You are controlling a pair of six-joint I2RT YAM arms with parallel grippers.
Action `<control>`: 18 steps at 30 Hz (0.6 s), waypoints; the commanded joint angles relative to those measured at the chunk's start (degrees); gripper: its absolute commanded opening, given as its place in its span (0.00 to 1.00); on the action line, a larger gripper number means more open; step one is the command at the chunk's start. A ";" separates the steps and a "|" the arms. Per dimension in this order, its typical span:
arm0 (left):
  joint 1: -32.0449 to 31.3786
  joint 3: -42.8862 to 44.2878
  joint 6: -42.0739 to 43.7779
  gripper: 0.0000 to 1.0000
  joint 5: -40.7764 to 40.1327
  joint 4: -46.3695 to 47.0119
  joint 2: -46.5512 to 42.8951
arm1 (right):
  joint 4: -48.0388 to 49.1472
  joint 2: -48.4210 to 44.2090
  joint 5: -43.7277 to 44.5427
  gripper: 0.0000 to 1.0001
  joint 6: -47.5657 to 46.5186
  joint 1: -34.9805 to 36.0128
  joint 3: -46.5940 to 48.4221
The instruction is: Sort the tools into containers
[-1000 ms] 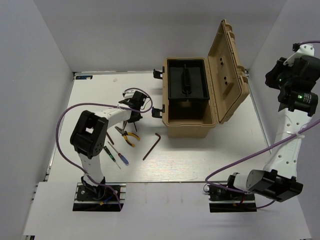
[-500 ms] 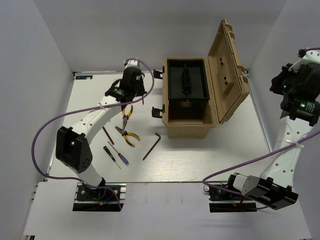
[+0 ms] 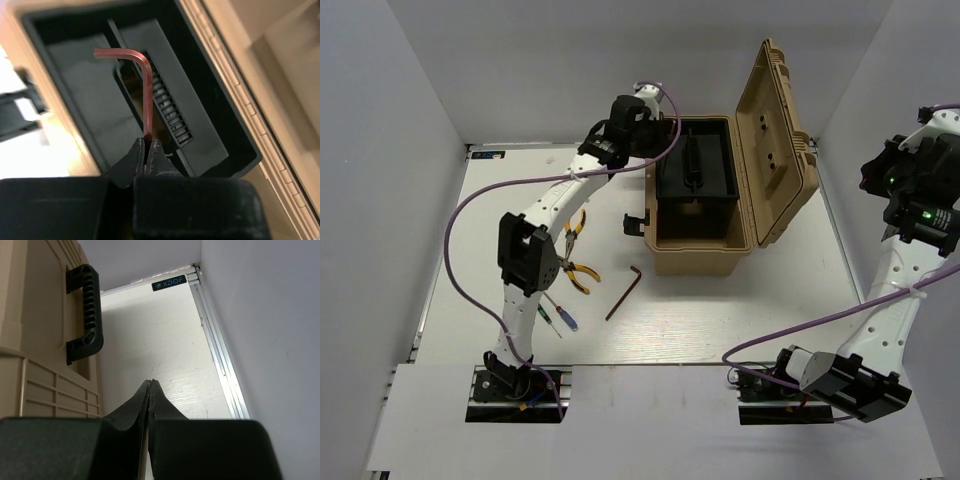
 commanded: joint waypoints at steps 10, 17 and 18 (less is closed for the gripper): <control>-1.06 2.24 -7.25 0.00 1.84 2.98 3.93 | 1.90 -3.04 -5.01 0.00 0.27 -0.78 -4.81; -1.06 5.31 -7.25 0.55 1.92 1.76 6.48 | 1.46 -3.83 -6.33 0.28 -1.05 -0.78 -6.31; -1.06 6.28 -7.25 0.63 1.92 0.88 7.27 | 1.20 -4.00 -6.25 0.34 -1.05 -0.78 -6.40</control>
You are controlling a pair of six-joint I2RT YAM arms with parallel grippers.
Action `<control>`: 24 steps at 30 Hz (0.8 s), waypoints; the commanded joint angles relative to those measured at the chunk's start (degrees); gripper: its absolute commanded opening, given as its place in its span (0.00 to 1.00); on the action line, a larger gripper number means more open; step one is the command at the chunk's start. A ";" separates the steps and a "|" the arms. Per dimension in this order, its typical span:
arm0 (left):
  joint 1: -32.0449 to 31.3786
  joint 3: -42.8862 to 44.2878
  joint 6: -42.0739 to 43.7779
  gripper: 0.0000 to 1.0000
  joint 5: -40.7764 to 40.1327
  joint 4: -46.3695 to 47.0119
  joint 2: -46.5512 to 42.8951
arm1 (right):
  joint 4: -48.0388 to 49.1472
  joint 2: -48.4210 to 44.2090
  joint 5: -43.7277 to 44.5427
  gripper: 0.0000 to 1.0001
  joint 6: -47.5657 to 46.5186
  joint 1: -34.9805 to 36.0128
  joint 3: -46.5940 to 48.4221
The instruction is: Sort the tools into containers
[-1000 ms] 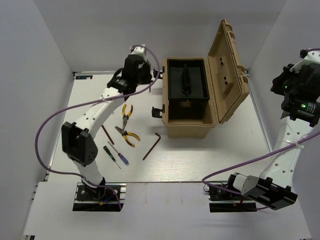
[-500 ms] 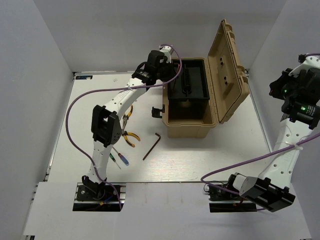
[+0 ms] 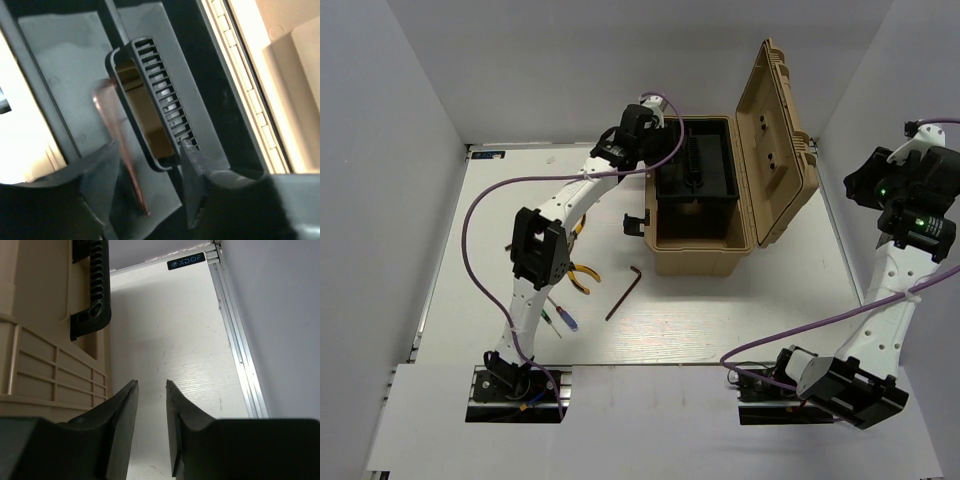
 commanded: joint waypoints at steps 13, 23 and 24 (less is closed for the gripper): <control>-0.77 5.08 4.24 0.72 -1.35 -2.17 -10.14 | -1.80 -4.06 -3.54 0.31 -3.65 -1.14 2.34; 0.36 -26.46 13.04 0.86 -18.48 -3.05 -36.14 | 9.45 -1.69 -34.37 0.29 5.11 -0.61 13.85; 0.37 -29.01 13.04 0.88 -19.72 -2.53 -40.78 | 16.42 -1.60 -39.35 0.30 10.34 -0.52 13.68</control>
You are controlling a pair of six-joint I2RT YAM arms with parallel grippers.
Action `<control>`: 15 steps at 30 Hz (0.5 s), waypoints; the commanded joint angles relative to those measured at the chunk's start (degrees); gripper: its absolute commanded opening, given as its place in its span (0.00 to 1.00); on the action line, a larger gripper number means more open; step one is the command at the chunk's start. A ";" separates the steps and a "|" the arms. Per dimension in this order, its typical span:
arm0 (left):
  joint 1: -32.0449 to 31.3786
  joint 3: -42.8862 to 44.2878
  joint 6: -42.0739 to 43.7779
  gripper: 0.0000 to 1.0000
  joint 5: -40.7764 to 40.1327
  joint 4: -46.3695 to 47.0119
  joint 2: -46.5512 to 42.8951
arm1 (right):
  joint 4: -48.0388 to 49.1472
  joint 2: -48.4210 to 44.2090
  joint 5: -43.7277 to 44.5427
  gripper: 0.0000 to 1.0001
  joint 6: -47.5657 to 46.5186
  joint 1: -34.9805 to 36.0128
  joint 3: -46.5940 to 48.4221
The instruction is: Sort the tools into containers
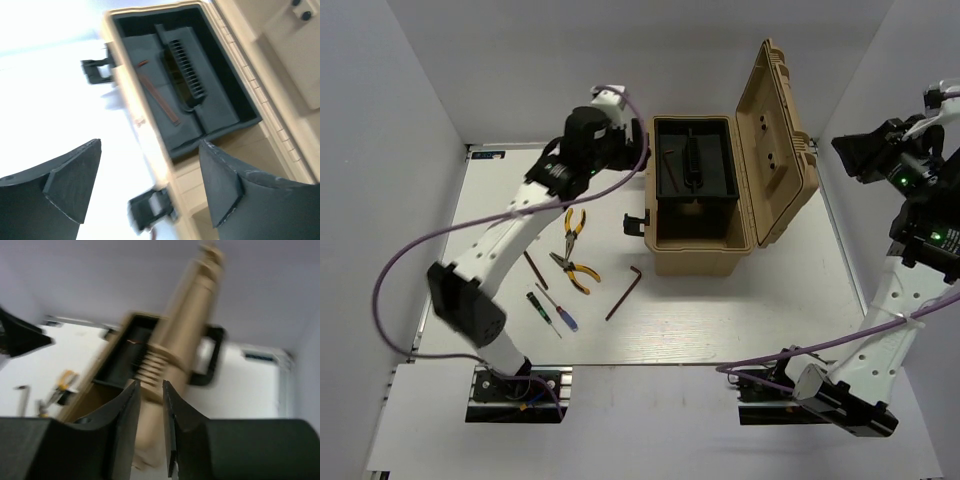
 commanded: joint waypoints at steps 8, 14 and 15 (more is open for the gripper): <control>0.78 -30.61 -2.68 0.97 -18.87 -0.67 -26.93 | 76.53 7.79 -32.30 0.43 62.56 8.41 4.09; 1.31 -42.84 -6.98 0.99 -22.32 -3.75 -34.77 | 27.33 11.93 -22.15 0.42 24.49 21.33 17.17; 1.31 -43.98 -6.99 0.99 -23.19 -4.88 -35.39 | 18.47 12.64 -18.62 0.42 20.21 24.05 17.30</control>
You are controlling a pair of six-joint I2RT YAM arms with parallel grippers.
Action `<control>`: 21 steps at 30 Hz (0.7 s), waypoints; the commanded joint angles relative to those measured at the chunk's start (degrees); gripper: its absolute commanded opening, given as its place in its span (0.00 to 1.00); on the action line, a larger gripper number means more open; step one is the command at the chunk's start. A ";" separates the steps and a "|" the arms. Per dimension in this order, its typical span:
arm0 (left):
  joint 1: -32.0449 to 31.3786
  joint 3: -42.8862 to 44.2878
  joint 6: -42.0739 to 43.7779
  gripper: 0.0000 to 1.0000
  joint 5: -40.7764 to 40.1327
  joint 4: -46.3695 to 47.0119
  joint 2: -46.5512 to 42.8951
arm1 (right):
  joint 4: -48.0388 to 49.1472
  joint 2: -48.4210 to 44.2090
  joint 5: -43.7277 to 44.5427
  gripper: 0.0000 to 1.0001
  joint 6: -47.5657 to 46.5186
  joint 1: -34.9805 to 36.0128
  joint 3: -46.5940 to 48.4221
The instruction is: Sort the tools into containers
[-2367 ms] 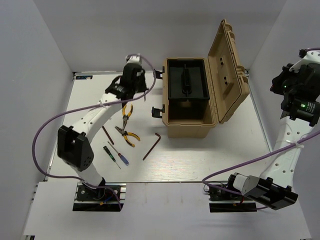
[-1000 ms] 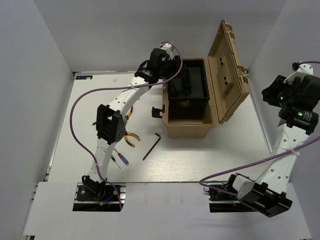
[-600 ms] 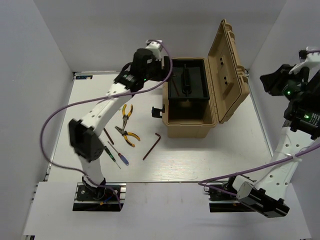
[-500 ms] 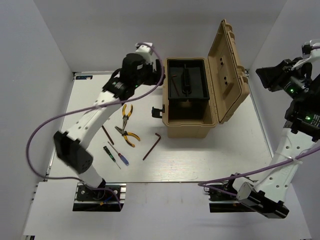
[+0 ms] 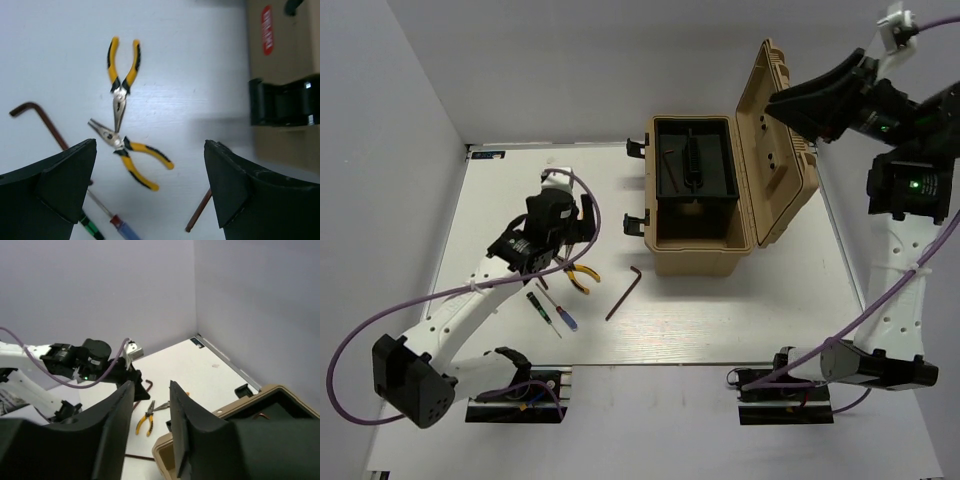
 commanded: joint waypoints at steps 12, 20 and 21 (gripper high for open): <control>0.31 -5.75 -10.06 0.99 -14.40 -10.66 -9.26 | -56.88 9.79 42.17 0.41 -55.40 44.07 0.28; 0.31 -4.28 -23.67 0.99 -25.82 -25.12 -11.02 | -61.73 15.32 52.12 0.63 -75.19 66.48 -10.09; 0.31 -4.27 -28.30 0.99 -28.00 -27.34 -11.80 | -62.87 15.68 51.68 0.67 -76.77 67.37 -11.32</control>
